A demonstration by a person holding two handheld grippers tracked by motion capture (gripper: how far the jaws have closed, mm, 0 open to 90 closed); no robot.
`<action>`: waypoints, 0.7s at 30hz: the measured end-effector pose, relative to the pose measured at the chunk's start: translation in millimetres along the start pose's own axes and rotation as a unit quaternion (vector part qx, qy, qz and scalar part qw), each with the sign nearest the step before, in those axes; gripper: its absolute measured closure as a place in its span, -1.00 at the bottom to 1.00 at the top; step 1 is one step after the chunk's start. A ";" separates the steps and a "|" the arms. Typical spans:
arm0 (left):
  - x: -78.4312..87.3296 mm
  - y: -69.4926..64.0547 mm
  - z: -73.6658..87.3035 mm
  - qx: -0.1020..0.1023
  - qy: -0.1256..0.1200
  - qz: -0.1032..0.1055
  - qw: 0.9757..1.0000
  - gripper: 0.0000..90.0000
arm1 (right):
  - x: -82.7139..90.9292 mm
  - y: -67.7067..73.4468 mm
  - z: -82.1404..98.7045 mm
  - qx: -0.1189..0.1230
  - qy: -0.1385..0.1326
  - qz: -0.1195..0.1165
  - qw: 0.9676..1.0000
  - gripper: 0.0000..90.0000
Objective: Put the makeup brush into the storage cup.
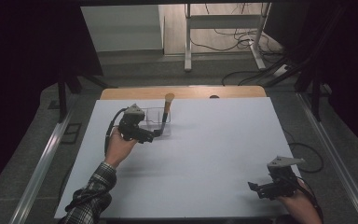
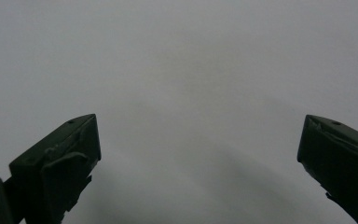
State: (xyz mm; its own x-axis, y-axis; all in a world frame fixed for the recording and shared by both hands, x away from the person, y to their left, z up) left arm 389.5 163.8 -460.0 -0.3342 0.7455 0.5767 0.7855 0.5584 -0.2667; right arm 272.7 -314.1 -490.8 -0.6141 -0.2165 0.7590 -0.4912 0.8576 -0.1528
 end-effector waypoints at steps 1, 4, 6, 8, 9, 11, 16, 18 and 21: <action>0.6 0.0 0.7 -0.001 0.000 0.000 1.000 -1.00 | 0.0 0.0 0.0 0.000 0.000 0.000 1.000 -1.00; 1.9 -1.4 2.8 0.001 0.001 0.002 1.000 -1.00 | 0.1 0.0 0.0 0.000 0.000 0.000 1.000 -1.00; 2.6 -2.6 4.1 0.001 0.002 0.003 1.000 -1.00 | 0.2 0.0 0.0 0.000 0.000 0.000 1.000 -1.00; 3.1 -4.0 5.2 0.001 0.002 0.005 1.000 -1.00 | 0.2 0.0 0.0 0.000 0.000 0.000 1.000 -1.00; 3.2 -4.8 5.7 0.002 0.002 0.005 1.000 -1.00 | 0.2 0.0 0.0 0.000 0.000 0.000 1.000 -1.00; 3.9 -6.1 6.6 0.000 0.003 0.005 1.000 -1.00 | 0.2 0.1 0.0 0.001 0.000 0.000 1.000 -1.00; 6.5 -9.9 8.9 0.002 -0.004 0.011 1.000 -1.00 | 0.3 0.2 0.0 0.001 -0.001 0.000 1.000 -1.00; 7.7 -11.7 9.8 0.003 -0.007 0.015 1.000 -1.00 | 0.5 0.4 0.0 0.000 0.000 0.000 1.000 -1.00; 9.4 -14.4 11.5 0.001 -0.006 0.015 1.000 -1.00 | 0.6 0.5 0.0 0.000 0.000 0.000 1.000 -1.00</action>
State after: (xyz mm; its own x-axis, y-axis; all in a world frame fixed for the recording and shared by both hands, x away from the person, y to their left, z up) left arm 369.1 167.0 -459.6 -0.3167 0.7664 0.5588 0.7948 0.5360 -0.2846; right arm 272.1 -313.8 -490.4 -0.6137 -0.2163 0.7594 -0.4910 0.8577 -0.1525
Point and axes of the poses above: each handheld gripper's, and its own axes: x roughly backward along the jaws, z roughly out of its underside, y roughly to its left, the point moved 1 cm from there along -x, roughly forward along the jaws, and after that the axes turned 14 degrees about z, right-handed, at the moved point
